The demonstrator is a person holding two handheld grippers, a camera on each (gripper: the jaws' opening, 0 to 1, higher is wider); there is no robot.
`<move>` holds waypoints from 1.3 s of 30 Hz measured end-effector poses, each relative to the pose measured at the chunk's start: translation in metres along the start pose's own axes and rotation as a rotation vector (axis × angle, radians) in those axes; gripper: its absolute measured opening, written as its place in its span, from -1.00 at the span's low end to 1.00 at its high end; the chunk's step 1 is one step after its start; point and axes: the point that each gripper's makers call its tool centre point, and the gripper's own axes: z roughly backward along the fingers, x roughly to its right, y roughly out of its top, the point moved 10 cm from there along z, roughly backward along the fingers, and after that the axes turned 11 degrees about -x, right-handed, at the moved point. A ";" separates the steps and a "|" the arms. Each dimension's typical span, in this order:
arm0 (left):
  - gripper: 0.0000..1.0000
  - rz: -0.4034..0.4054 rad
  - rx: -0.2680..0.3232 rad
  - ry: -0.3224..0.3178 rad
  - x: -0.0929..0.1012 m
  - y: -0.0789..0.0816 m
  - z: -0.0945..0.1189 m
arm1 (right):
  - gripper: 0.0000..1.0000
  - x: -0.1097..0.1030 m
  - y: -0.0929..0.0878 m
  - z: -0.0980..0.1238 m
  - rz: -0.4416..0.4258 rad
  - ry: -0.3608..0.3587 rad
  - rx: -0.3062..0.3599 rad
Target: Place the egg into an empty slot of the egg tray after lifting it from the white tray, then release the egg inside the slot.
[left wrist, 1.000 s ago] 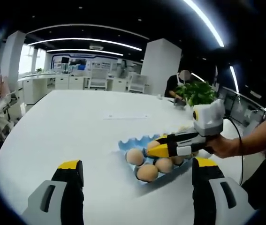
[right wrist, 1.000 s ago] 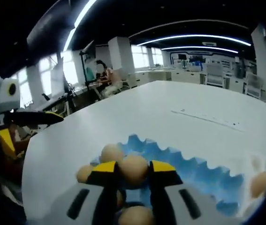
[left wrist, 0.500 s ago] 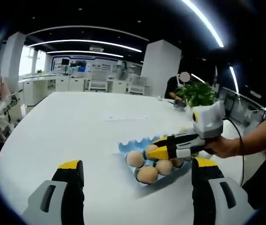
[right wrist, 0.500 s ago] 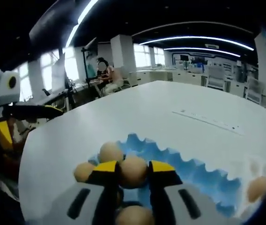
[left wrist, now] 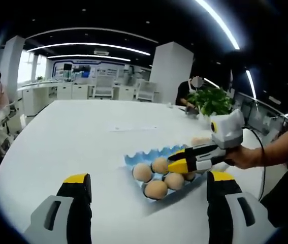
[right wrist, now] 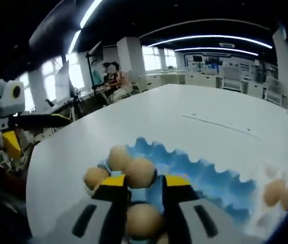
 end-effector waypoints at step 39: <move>0.90 -0.001 -0.009 -0.009 0.005 0.001 -0.004 | -0.51 0.156 -0.096 0.133 -0.348 -0.706 0.052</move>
